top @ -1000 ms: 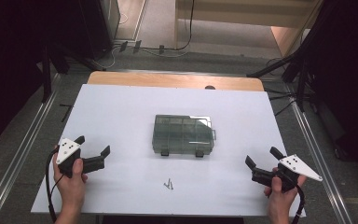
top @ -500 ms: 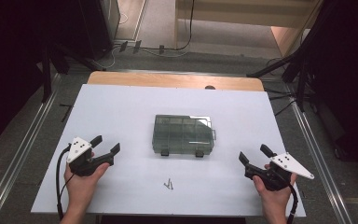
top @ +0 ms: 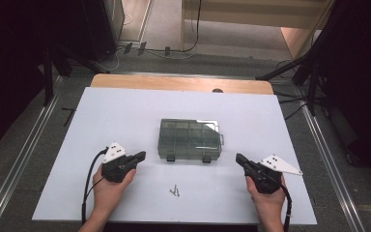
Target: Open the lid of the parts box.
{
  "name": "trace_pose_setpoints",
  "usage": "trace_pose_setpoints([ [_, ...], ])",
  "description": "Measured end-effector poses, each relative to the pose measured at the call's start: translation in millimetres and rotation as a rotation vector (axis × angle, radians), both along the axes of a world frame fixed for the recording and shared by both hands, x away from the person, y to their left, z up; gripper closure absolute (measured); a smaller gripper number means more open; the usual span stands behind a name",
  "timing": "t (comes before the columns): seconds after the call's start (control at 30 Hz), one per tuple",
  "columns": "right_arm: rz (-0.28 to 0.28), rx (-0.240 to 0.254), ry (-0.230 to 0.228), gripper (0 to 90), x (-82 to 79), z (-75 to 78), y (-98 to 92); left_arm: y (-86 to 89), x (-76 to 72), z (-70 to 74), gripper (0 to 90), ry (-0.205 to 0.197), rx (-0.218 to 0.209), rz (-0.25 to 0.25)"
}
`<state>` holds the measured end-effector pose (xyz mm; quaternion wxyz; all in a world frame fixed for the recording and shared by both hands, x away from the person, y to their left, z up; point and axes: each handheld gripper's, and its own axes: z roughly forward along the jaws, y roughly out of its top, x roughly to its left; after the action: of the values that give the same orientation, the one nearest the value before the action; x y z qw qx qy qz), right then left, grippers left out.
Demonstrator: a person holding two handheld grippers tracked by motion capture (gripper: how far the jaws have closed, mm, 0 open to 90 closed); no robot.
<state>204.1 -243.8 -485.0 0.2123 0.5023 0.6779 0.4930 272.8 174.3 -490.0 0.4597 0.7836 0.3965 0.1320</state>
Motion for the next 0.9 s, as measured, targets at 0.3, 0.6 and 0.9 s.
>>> trace_pose_setpoints([
  [0.3, 0.050, -0.035, 0.080, 90.0, 21.6, -16.8, 25.6, -21.3, 6.2, -7.0, 90.0, 0.033, 0.024, -0.044],
  [0.6, 0.050, -0.063, 0.113, 90.0, 32.6, -24.4, 34.9, -29.6, 9.4, -8.7, 90.0, 0.036, 0.044, -0.070],
  [0.9, 0.061, -0.073, 0.098, 90.0, 35.3, -20.8, 38.1, -31.9, 10.6, 0.2, 90.0, 0.005, 0.037, -0.060],
])
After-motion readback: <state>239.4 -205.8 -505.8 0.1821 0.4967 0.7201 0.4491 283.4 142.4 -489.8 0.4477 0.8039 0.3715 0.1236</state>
